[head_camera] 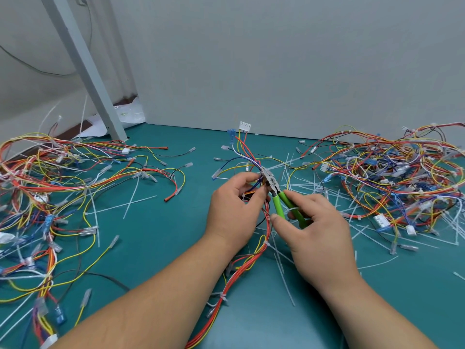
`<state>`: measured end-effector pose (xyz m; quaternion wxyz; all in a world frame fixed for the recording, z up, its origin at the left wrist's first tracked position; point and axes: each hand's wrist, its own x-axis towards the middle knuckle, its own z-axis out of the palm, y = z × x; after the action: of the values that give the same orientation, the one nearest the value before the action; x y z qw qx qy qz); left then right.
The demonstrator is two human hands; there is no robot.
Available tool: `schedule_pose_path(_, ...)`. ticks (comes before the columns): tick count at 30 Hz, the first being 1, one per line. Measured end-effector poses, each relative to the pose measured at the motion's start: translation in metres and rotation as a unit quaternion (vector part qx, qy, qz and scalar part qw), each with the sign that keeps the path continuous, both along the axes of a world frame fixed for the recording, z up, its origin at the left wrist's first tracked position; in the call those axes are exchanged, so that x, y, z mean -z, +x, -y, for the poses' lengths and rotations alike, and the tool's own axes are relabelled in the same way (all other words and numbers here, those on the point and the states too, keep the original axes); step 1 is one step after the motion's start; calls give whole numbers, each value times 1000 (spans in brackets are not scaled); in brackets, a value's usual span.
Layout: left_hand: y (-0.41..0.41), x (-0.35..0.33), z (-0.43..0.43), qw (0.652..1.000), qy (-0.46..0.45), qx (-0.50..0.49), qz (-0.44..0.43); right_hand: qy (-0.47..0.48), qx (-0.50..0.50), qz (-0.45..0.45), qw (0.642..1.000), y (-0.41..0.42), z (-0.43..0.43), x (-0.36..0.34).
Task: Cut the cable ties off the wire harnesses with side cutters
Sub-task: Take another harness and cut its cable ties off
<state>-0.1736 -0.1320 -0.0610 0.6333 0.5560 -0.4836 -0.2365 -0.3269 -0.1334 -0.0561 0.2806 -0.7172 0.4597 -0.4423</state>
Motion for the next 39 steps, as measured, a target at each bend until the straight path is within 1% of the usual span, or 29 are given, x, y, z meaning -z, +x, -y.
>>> schedule_pose_path(8, 1, 2, 1, 1000, 3, 0, 6, 19, -6, 13, 1000, 0, 1, 0)
schedule_pose_path(20, 3, 6, 4, 1000, 22, -21, 4, 55, -55, 64, 995, 3, -1, -1)
schedule_pose_path(34, 2, 3, 3, 1000, 16, -20, 0, 69, -69, 58, 994, 5, 1, 0)
schedule_pose_path(36, 3, 3, 3, 1000, 14, -19, 3, 78, -73, 71, 992, 5, 0, 0)
schedule_pose_path(39, 2, 4, 3, 1000, 21, -16, 10, 88, -66, 128, 986, 6, 0, 0)
